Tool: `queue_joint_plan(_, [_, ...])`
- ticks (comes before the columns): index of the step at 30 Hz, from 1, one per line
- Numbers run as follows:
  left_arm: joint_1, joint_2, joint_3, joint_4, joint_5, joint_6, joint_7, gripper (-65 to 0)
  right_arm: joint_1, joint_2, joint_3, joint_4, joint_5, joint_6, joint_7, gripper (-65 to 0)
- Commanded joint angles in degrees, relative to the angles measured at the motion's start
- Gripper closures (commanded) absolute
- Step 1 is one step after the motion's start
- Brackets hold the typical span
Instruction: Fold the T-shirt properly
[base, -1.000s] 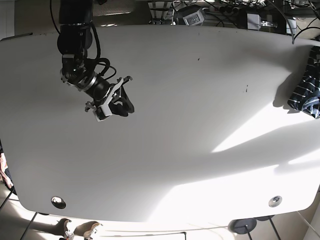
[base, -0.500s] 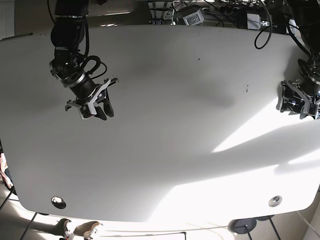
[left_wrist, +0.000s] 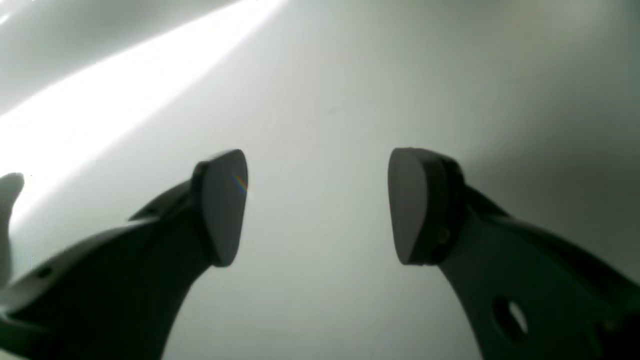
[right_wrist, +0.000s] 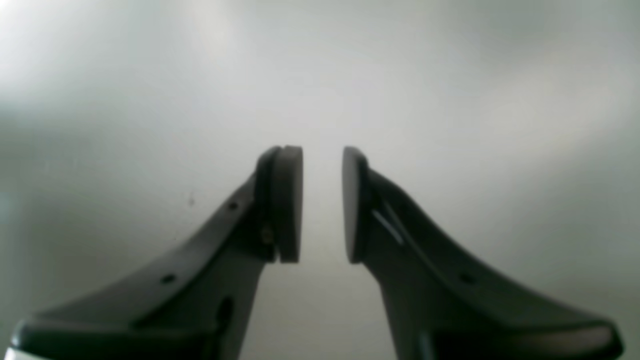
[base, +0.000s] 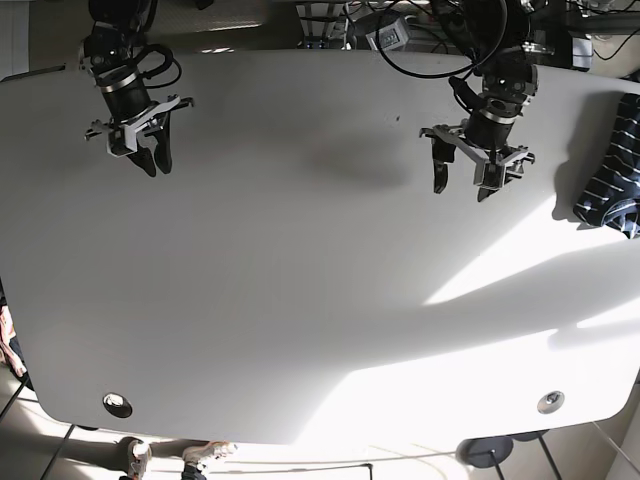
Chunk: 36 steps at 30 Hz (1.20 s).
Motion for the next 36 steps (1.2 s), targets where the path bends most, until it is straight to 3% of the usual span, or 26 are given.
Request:
queue_joint_plan(1, [6.3,2.8,1.6,5.1,-0.8,4.4,-3.3,-40.3,-4.8,0.4,0.0,0.9,1.2,0.17,6.1,-13.2])
queue_joint_plan(3, [12.7,4.4,3.6,6.3,-0.7,7.2,-9.2,-40.3,-8.2,0.4,-0.1,0.6,3.1,0.17,8.5,-13.0])
queue_joint_plan(5, [20.4,4.8,5.5,5.9,-0.7,11.6,-18.4,-40.3,-12.2,0.7,-0.2,-1.4,8.0,0.17,11.2,-13.0])
queue_joint_plan(9, [33.8,4.6,8.1,5.5,-0.7,17.0,-27.3,-40.3,-18.2,0.8,0.1,-4.3,10.6,0.53,13.3,-13.0])
queue_joint_plan(17, [51.3,5.3,10.3,0.1,-1.3,17.1,-29.7,-40.1,-32.8,0.8,-0.3,-2.5,12.4,0.53,13.4,-13.0])
queue_joint_plan(20, [51.4,5.0,10.4,-9.9,-1.3,17.1,-29.7,-40.1,-34.4,0.9,-3.1,-8.1,12.0,0.53,13.4,-13.0])
queue_joint_plan(22, [46.3,3.5,10.4,-18.1,-1.3,17.1,-29.7,-40.1,-32.7,4.0,-8.1,-17.1,12.3,0.53,13.4,-13.0])
queue_joint_plan(24, [42.9,2.9,10.4,-23.5,-1.3,17.1,-29.7,-40.1,-28.4,4.6,-12.0,-25.2,12.1,0.09,13.4,-13.0])
queue_joint_plan(30, [31.4,2.4,5.6,-36.5,-0.9,17.1,-29.7,-40.1,-17.2,4.1,-13.0,-42.4,11.9,0.09,16.4,-13.0])
queue_joint_plan(36, [18.5,-2.9,3.8,-55.6,-1.3,17.1,-29.8,-40.1,-6.1,5.5,-18.9,-60.5,11.8,-0.09,21.7,-13.0])
